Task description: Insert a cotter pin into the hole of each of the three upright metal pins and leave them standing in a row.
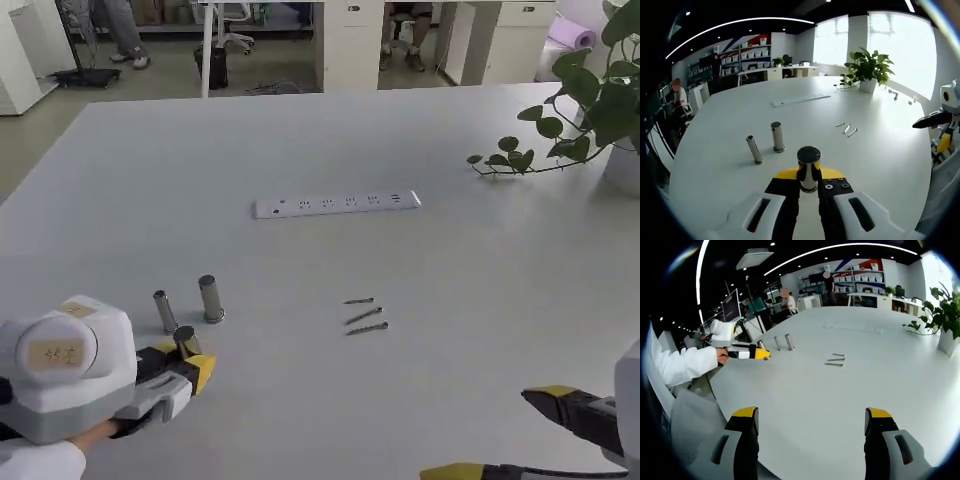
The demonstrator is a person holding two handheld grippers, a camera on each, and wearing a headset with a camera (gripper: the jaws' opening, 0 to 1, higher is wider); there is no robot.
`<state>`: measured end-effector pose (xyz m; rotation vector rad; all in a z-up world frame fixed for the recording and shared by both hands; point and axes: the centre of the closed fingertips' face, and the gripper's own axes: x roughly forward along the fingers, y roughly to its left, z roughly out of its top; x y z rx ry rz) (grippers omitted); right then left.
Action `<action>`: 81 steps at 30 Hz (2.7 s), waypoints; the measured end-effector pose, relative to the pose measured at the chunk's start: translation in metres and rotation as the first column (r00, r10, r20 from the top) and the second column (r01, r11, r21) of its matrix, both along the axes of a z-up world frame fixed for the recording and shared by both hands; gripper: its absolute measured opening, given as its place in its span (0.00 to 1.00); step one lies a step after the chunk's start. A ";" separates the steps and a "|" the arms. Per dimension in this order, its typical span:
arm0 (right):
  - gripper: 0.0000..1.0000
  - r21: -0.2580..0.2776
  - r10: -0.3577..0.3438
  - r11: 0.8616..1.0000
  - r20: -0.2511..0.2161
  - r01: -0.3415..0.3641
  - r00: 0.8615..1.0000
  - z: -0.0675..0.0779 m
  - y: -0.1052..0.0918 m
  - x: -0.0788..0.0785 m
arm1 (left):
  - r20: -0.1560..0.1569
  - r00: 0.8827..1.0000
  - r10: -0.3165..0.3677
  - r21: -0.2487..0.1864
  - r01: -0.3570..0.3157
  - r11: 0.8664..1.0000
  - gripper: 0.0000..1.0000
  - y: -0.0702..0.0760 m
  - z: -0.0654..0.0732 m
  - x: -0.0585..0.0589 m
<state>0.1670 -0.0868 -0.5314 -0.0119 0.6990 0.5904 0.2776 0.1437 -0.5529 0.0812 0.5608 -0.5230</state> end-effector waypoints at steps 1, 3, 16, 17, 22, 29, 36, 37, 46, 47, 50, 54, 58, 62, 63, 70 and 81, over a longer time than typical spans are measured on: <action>0.86 0.000 0.002 1.000 0.001 -0.002 1.000 0.000 0.000 -0.001 | -0.002 1.000 0.001 -0.003 -0.001 1.000 0.11 -0.002 0.000 -0.003; 0.86 0.002 0.004 1.000 0.004 -0.004 1.000 0.001 -0.001 -0.002 | -0.001 1.000 0.000 -0.004 0.000 1.000 0.11 -0.004 0.000 -0.006; 0.85 -0.001 0.028 1.000 0.016 -0.028 0.999 0.005 -0.004 -0.009 | -0.013 1.000 -0.025 0.003 0.025 1.000 0.11 -0.021 -0.009 -0.025; 0.85 -0.003 0.029 1.000 0.015 -0.029 0.999 0.005 -0.004 -0.010 | -0.015 1.000 -0.024 0.003 0.024 1.000 0.11 -0.021 -0.011 -0.026; 0.85 -0.003 0.031 1.000 0.011 -0.031 0.999 0.003 -0.004 -0.013 | -0.030 0.999 -0.031 0.004 0.031 0.999 0.11 -0.024 -0.018 -0.031; 0.85 0.001 0.029 1.000 0.011 -0.029 1.000 0.004 -0.004 -0.013 | -0.042 0.998 -0.049 0.020 0.050 0.999 0.11 -0.027 -0.026 -0.036; 0.84 0.003 0.040 0.999 0.000 -0.040 0.999 0.002 -0.002 -0.014 | -0.032 0.998 -0.058 0.045 0.060 0.997 0.11 -0.028 -0.029 -0.037; 0.83 0.001 0.043 0.999 -0.008 -0.043 0.999 0.001 -0.002 -0.015 | -0.033 0.998 -0.058 0.046 0.060 0.997 0.11 -0.028 -0.029 -0.037; 0.84 0.007 0.041 0.999 -0.007 -0.041 0.999 0.001 -0.001 -0.015 | -0.039 0.996 -0.074 0.053 0.076 0.996 0.11 -0.034 -0.035 -0.040; 0.84 0.010 0.040 0.999 -0.006 -0.039 0.999 0.001 -0.001 -0.015 | -0.039 0.996 -0.077 0.054 0.079 0.995 0.11 -0.034 -0.035 -0.040; 0.85 0.003 0.029 1.000 -0.009 -0.029 1.000 0.000 -0.004 -0.014 | -0.045 0.996 -0.077 0.054 0.080 0.995 0.11 -0.035 -0.037 -0.041; 0.88 0.002 0.020 1.000 -0.006 -0.020 1.000 0.000 -0.005 -0.013 | -0.044 0.996 -0.077 0.052 0.079 0.996 0.11 -0.035 -0.038 -0.042; 0.91 -0.001 0.018 1.000 -0.002 -0.018 1.000 0.000 -0.006 -0.013 | -0.041 0.996 -0.074 0.048 0.076 0.996 0.11 -0.035 -0.038 -0.041; 0.92 0.002 0.021 1.000 0.000 -0.021 1.000 0.000 -0.004 -0.013 | -0.035 0.997 -0.071 0.041 0.072 0.997 0.11 -0.035 -0.038 -0.041; 0.92 0.003 0.025 1.000 -0.001 -0.025 1.000 -0.001 -0.003 -0.013 | -0.035 0.997 -0.064 0.029 0.065 0.997 0.11 -0.035 -0.039 -0.042; 0.93 0.003 0.042 0.999 -0.006 -0.042 0.999 -0.003 0.001 -0.014 | -0.022 0.998 -0.062 0.023 0.062 0.998 0.12 -0.036 -0.038 -0.041; 0.93 0.006 0.038 0.999 -0.001 -0.038 0.999 -0.003 0.000 -0.014 | -0.012 0.998 -0.061 -0.014 0.061 0.998 0.25 -0.036 -0.034 -0.040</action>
